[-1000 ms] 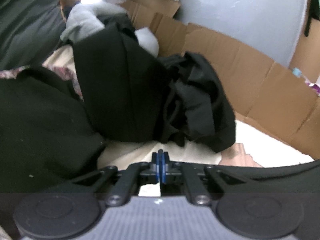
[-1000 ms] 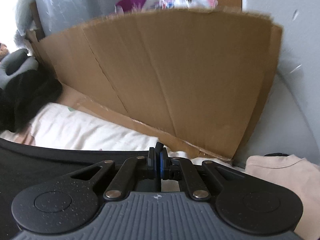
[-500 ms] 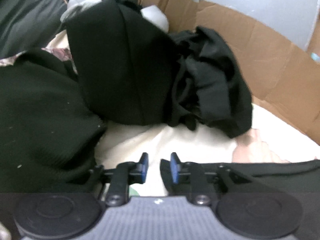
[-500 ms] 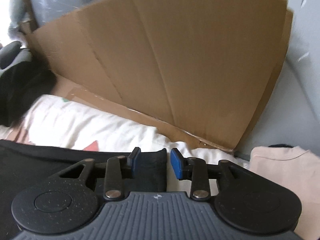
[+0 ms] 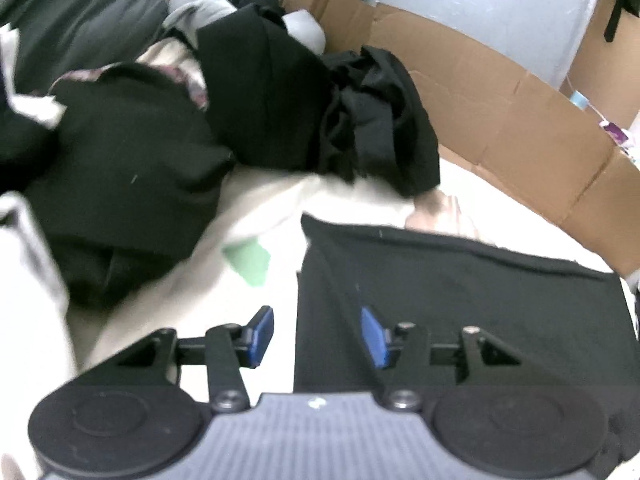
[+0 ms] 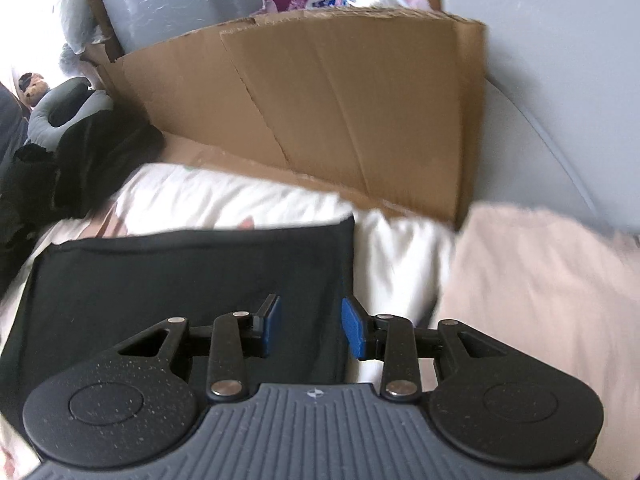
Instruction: Fold clothes
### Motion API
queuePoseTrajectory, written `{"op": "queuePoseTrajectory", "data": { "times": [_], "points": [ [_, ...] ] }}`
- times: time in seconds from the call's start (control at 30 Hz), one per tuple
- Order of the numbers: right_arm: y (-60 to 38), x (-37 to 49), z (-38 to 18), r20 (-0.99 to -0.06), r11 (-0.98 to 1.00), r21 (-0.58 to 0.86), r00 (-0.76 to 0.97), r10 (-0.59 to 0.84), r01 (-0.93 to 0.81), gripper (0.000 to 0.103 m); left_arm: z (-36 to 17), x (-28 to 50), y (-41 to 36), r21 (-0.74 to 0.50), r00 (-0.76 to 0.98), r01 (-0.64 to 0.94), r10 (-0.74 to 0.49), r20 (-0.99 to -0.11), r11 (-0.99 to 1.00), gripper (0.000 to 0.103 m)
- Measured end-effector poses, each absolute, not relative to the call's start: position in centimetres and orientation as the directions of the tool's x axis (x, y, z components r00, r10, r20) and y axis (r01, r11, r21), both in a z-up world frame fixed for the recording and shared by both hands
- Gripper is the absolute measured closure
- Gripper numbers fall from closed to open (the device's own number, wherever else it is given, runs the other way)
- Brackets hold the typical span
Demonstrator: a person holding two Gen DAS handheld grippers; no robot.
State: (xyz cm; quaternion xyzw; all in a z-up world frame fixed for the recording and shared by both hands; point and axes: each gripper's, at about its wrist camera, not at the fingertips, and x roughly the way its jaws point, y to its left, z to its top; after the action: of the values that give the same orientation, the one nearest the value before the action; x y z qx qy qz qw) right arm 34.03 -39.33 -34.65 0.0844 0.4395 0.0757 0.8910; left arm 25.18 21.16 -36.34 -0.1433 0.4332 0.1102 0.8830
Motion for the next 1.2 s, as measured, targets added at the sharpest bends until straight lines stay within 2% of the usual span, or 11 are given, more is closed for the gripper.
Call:
{"op": "queuePoseTrajectory", "data": {
  "times": [0.47,0.73,1.2],
  "points": [
    [-40.6,22.5,-35.1,-0.813,0.974,0.223,0.559,0.164,0.039,0.062,-36.5,17.2,17.0,-0.174,0.561,-0.352,0.058,-0.826,0.92,0.05],
    [-39.6,19.5,-35.6,-0.804,0.964,0.259,0.567,0.179,0.063,0.062,-37.5,13.0,15.8,-0.18,0.55,-0.461,0.121,-0.826,0.869,0.048],
    [-39.2,17.4,-39.4,-0.837,0.941,0.322,0.495,0.233,0.102,0.061,-40.5,11.1,14.9,-0.145,0.48,-0.448,0.101,-0.871,0.882,0.048]
  ]
}}
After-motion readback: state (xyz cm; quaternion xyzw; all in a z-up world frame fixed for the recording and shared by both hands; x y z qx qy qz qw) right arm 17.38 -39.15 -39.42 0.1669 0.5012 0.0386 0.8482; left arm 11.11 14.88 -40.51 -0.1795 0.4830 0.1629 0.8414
